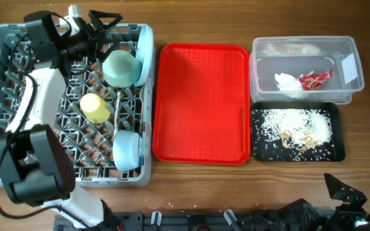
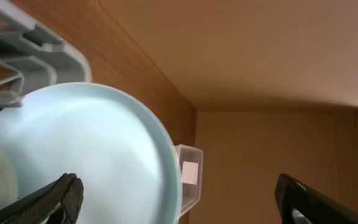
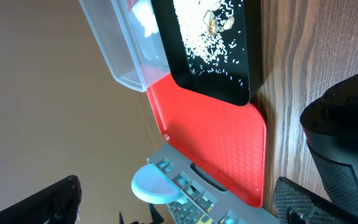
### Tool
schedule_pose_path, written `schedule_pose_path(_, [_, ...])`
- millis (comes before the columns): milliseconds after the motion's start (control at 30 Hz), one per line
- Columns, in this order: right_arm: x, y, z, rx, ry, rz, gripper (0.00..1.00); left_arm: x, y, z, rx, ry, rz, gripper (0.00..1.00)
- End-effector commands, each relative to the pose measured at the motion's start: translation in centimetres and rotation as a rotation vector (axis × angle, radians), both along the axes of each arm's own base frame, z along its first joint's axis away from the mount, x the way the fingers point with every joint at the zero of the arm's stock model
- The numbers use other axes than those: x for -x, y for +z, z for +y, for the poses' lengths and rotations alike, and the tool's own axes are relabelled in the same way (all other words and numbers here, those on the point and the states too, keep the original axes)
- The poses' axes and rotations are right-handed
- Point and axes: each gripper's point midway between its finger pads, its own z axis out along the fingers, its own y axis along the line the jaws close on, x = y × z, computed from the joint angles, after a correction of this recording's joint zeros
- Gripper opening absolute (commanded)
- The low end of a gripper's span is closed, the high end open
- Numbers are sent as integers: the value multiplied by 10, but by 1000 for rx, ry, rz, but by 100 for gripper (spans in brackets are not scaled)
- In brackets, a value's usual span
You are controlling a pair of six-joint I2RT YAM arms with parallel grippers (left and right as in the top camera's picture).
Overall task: Sort waste into correct bins and load items into the dishwasher rack
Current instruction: 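Lift the plate and carry it to the rack's back right edge, then stand the plate upright in the rack's right slots with the left gripper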
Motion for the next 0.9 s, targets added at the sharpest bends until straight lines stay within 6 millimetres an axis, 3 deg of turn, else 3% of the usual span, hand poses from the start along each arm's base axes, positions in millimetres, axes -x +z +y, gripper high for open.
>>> schedule_pose_path(0, [-1,0,0,-4,-4,5,100,25,73,-10,-41,-12,-160,99])
schedule_pose_path(67, [-1,0,0,-4,-4,5,100,49,83,-46,-135,-119,-245,99])
schedule_pose_path(100, [-1,0,0,-4,-4,5,100,56,76,-61,-193,-137,-240,99])
schedule_pose_path(200, [-1,0,0,-4,-4,5,100,58,19,-86,-519,-59,-116,99])
schedule_pose_path(267, [-1,0,0,-4,-4,5,100,55,-17,-84,-836,94,-45,100])
schedule_pose_path(333, [-1,0,0,-4,-4,5,100,52,-23,-78,-1002,198,-46,100])
schedule_pose_path(433, [-1,0,0,-4,-4,5,100,53,-21,-82,-1071,184,-86,100])
schedule_pose_path(533, [-1,0,0,-4,-4,5,100,50,-19,-42,-1181,315,-38,100])
schedule_pose_path(600, [-1,0,0,-4,-4,5,100,51,-24,-24,-1144,360,29,100])
schedule_pose_path(667, [-1,0,0,-5,-5,5,100,50,-27,-29,-1101,326,30,100])
schedule_pose_path(867, [-1,0,0,-4,-4,5,100,45,-21,-64,-1189,219,-110,100])
